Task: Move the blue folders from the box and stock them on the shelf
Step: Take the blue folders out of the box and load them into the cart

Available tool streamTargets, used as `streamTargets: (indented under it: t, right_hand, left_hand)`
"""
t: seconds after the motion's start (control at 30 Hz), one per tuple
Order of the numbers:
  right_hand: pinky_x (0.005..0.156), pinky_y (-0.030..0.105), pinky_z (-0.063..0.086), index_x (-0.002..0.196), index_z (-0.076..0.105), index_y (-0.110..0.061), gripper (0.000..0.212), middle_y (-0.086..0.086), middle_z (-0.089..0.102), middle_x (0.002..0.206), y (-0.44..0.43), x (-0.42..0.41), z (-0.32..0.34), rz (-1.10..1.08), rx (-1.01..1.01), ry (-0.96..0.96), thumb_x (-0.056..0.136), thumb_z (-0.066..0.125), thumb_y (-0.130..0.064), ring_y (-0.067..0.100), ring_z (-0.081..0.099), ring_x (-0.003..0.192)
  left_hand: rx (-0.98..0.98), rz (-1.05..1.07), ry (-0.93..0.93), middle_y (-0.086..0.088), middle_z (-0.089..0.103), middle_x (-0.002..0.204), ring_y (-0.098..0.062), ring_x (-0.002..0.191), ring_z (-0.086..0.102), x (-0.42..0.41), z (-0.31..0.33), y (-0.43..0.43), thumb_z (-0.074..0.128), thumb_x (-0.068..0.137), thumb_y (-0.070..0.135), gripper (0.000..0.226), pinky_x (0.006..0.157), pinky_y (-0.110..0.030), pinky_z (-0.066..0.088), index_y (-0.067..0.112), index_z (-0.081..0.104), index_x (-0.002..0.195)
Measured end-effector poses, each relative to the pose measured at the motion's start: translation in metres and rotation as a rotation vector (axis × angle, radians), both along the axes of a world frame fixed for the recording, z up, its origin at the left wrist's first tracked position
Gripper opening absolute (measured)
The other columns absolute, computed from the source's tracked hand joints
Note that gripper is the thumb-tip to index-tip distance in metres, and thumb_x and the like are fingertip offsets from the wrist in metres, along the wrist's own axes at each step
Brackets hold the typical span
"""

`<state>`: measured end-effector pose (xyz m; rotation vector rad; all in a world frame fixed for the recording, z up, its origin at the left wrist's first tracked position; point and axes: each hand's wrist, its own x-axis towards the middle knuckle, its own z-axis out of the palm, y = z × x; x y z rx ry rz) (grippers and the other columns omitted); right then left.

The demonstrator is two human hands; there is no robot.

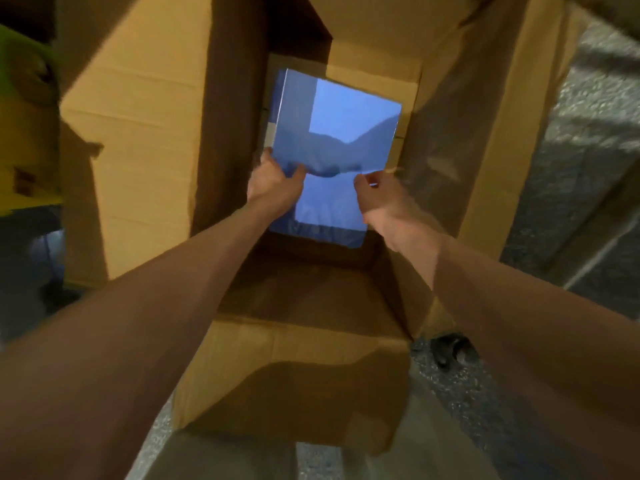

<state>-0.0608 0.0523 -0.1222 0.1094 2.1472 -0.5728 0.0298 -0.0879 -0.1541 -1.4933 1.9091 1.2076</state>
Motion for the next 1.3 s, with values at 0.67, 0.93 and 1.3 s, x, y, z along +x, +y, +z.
streamTargets:
  t: [0.67,0.93,1.3]
  right_hand:
    - [0.101,0.042,0.046,0.129,0.058,-0.012,0.057,0.008,0.064,0.126,0.002,0.004,-0.044,-0.056,-0.105,0.105,0.092,0.058,-0.057,0.028,0.058,0.119]
    - [0.115,0.039,0.036,0.158,0.019,-0.024,0.109,0.000,0.046,0.152,-0.027,-0.014,-0.015,-0.051,-0.266,0.059,0.073,0.073,-0.064,0.018,0.042,0.140]
    - [0.084,0.045,0.061,0.152,0.033,-0.030,0.083,-0.002,0.062,0.132,-0.012,-0.028,-0.038,-0.061,-0.441,-0.144,0.083,0.072,-0.055,0.016,0.064,0.112]
  left_hand:
    - [-0.134,0.297,0.167,-0.016,0.065,0.128,-0.031,0.118,0.060,0.001,-0.015,0.024,0.026,0.110,0.042,0.054,0.085,-0.026,0.039,0.007,0.063,0.128]
    - [0.336,0.335,0.296,-0.018,0.072,0.114,-0.023,0.106,0.066,-0.007,0.021,0.027,0.007,0.099,0.067,0.084,0.109,-0.036,0.041,0.030,0.082,0.082]
    - [0.152,0.167,-0.015,-0.010,0.016,0.167,-0.033,0.152,0.021,-0.018,-0.063,-0.015,0.025,0.102,0.065,0.078,0.122,-0.042,0.020,0.019,0.006,0.162]
